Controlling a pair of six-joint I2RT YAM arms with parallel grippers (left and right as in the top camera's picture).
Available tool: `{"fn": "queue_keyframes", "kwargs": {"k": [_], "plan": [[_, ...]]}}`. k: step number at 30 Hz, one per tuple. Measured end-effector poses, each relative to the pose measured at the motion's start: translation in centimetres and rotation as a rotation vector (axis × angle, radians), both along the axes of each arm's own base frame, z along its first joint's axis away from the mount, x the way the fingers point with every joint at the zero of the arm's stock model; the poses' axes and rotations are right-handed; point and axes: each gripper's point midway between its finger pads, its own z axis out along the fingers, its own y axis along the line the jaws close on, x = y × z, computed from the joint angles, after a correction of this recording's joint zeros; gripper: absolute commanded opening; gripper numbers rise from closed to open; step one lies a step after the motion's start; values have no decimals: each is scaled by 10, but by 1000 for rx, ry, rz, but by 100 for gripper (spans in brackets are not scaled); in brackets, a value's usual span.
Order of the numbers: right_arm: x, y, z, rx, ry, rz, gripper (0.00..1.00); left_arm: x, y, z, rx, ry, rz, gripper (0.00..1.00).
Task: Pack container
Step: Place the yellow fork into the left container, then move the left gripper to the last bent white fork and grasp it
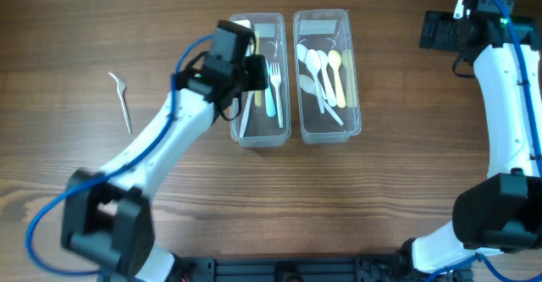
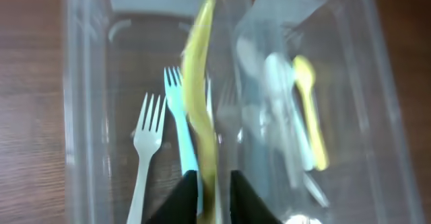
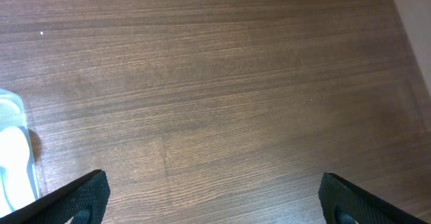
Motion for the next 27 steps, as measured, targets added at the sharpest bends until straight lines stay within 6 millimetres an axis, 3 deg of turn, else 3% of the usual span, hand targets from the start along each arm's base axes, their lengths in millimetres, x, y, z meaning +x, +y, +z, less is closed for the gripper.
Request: {"fn": "queue_keyframes", "kwargs": {"k": [2,4,8,11,13,15,17,21,27], "plan": [[0,0,0,0,0,0,100,4,-2,-22,20,30,-3,54],[0,0,0,0,0,0,100,8,-3,-30,22,35,2,53],[0,0,0,0,0,0,100,14,-5,-17,9,-3,5,52],[0,0,0,0,0,0,100,18,1,14,9,-37,25,52],[0,0,0,0,1,0,100,23,18,40,35,-79,76,54],[0,0,0,0,0,0,100,26,46,65,74,-127,149,61],[0,0,0,0,0,0,100,25,89,79,148,-135,239,71],[0,0,0,0,0,0,100,8,187,63,293,-7,439,75],[0,0,0,0,0,0,100,-4,287,61,323,43,676,72]]}}
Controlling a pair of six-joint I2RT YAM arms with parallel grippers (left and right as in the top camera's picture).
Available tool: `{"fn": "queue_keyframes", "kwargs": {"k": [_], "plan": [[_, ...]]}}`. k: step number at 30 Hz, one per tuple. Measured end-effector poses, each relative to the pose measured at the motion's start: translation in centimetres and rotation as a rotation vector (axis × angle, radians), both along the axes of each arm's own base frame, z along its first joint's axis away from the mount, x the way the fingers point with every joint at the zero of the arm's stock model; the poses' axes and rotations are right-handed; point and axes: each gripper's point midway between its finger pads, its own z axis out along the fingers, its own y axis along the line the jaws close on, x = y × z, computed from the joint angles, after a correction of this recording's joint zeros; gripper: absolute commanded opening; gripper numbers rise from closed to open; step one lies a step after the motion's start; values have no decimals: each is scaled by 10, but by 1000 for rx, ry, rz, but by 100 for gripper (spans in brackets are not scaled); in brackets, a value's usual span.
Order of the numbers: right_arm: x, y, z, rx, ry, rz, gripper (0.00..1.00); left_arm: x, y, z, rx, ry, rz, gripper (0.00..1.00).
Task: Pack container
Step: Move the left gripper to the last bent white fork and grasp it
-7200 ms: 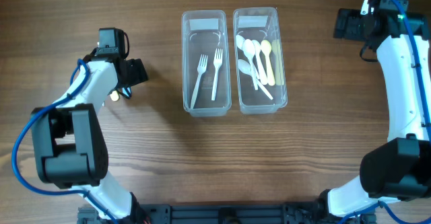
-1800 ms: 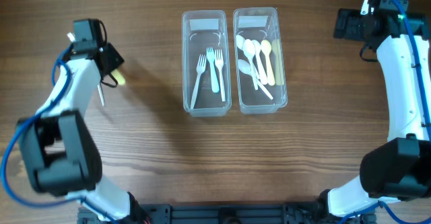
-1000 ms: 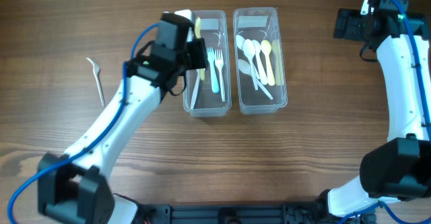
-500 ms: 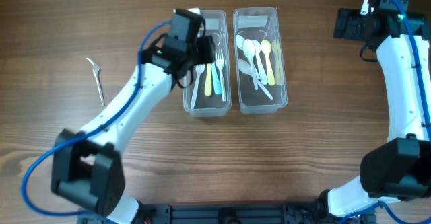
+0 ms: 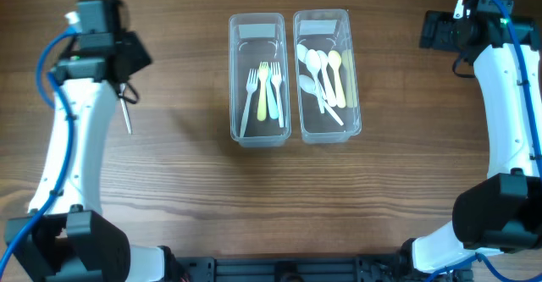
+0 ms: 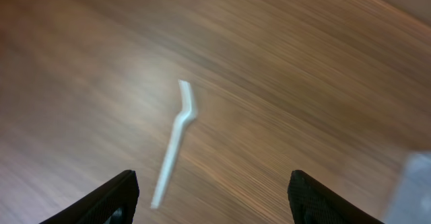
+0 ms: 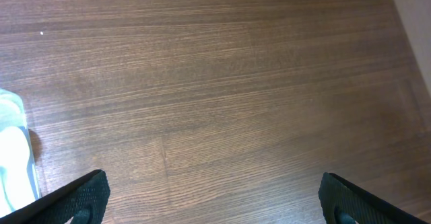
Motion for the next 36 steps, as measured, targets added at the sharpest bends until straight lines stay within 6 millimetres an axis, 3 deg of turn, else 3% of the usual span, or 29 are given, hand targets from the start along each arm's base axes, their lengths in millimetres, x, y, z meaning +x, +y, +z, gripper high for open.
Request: {"fn": "queue_keyframes", "kwargs": {"k": [2,5,9,16,22,26,36], "plan": [[0,0,0,0,0,0,100,-6,26,0,3,1,66,66],[0,0,0,0,0,0,100,-13,50,-3,4,9,122,59],[0,0,0,0,0,0,100,-15,68,-26,8,78,140,63],[0,0,0,0,0,0,100,-10,70,-107,-18,274,116,64],[0,0,0,0,0,0,100,-8,68,-155,-50,360,106,60],[0,0,0,0,0,0,100,3,59,-168,-104,342,67,56],[0,0,0,0,0,0,100,19,51,-168,-149,275,32,57]]}}
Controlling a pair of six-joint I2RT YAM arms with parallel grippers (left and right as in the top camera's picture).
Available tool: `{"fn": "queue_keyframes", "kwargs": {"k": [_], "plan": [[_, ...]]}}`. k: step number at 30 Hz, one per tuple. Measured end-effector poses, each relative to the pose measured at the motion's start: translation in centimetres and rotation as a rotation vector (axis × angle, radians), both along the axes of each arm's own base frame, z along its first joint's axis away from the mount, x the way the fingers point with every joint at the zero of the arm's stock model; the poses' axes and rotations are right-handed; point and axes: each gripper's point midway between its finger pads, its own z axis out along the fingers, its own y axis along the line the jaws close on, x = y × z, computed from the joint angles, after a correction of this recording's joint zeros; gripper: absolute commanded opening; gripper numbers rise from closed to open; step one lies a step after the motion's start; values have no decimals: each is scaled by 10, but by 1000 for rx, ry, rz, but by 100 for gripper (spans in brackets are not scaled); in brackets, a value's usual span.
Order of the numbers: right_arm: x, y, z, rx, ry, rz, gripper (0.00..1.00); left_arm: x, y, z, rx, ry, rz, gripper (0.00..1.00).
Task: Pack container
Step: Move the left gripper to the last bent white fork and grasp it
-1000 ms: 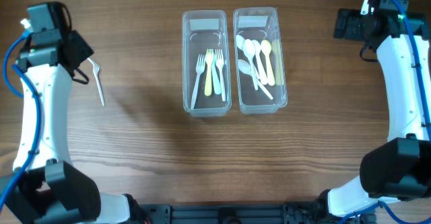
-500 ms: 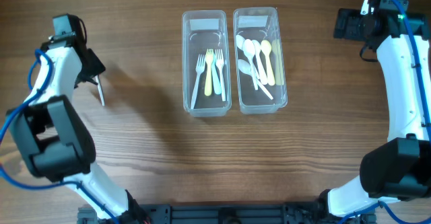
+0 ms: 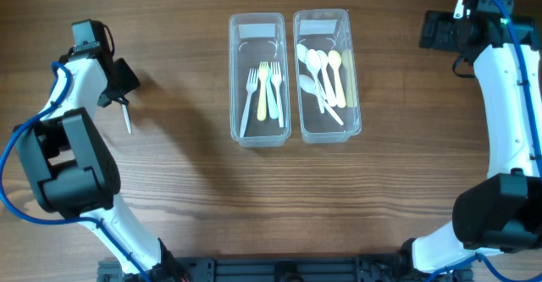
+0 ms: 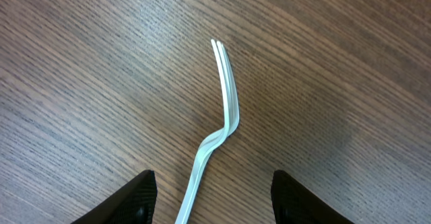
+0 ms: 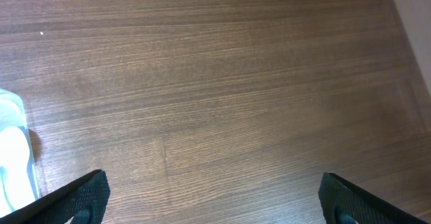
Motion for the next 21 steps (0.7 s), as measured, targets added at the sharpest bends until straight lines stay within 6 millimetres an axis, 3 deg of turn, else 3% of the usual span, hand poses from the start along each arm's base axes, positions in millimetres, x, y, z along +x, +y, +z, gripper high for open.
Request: {"fn": "queue_keyframes", "kwargs": {"k": [9,21], "plan": [[0,0,0,0,0,0,100,1,-1,-2,3,1,-30,56],[0,0,0,0,0,0,100,-5,-6,-28,-27,59,-50,58]]}}
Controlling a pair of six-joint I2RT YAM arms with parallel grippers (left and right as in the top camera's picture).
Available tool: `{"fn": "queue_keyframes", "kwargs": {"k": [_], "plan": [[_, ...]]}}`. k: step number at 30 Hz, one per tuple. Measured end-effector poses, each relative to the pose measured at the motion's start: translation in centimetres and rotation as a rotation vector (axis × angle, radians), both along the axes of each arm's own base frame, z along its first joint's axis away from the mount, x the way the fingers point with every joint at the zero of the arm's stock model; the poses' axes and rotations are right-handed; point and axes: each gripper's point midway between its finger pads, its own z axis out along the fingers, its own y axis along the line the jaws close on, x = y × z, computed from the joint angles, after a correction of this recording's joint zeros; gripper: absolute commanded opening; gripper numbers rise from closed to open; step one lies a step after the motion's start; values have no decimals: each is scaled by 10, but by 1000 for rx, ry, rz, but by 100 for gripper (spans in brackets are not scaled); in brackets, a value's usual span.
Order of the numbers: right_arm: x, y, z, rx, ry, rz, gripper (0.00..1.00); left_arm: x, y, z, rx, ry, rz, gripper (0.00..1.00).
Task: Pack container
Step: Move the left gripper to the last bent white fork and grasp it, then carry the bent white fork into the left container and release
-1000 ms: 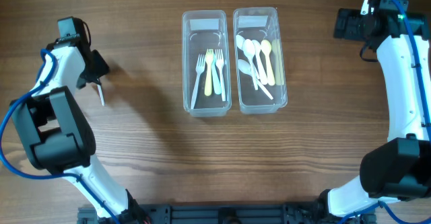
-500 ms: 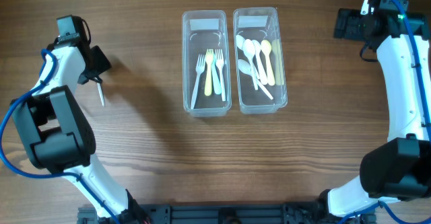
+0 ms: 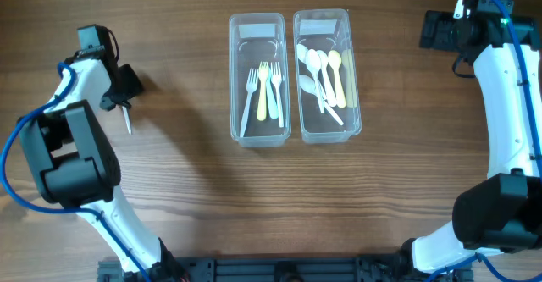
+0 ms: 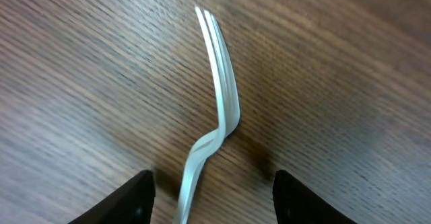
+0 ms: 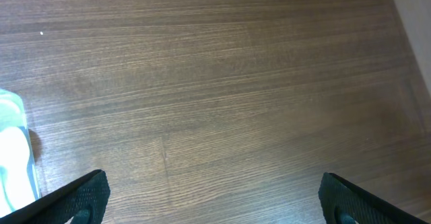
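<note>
A white plastic fork (image 4: 217, 109) lies on the wood table at the far left (image 3: 127, 117). My left gripper (image 4: 212, 200) stands open low over it, one finger on each side of the handle, which runs out of the frame's bottom edge. Two clear containers stand at the back middle: the left container (image 3: 257, 134) holds white, yellow and blue forks (image 3: 264, 89); the right container (image 3: 327, 21) holds several spoons (image 3: 322, 70). My right gripper (image 5: 215, 200) is open over bare table at the far right.
The right arm (image 3: 508, 87) reaches along the table's right side. A corner of the spoon container (image 5: 13, 150) shows at the left edge of the right wrist view. Bare wood lies between the fork and the containers.
My left gripper has come lower onto the white fork, which now fills more of the wrist view between the open fingers. The right arm has not moved.
My left gripper was shut on a yellow fork over the left container. Then the yellow fork lay in that container and the gripper was open at the far left above the white fork. It stood closer over it, and now straddles its handle.
</note>
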Motion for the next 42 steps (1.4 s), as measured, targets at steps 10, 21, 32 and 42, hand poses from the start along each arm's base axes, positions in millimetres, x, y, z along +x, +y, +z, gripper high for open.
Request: {"fn": "queue_keyframes", "kwargs": {"k": [10,21,32,42], "plan": [[0,0,0,0,0,0,100,1,-1,-1,-7,0,-17,8],[0,0,0,0,0,0,100,-1,-4,3,-19,-1,-16,4],[0,0,0,0,0,0,100,34,-82,150,-127,-371,-200,6],[0,0,0,0,0,0,100,23,-273,199,-296,-493,-551,7]]}}
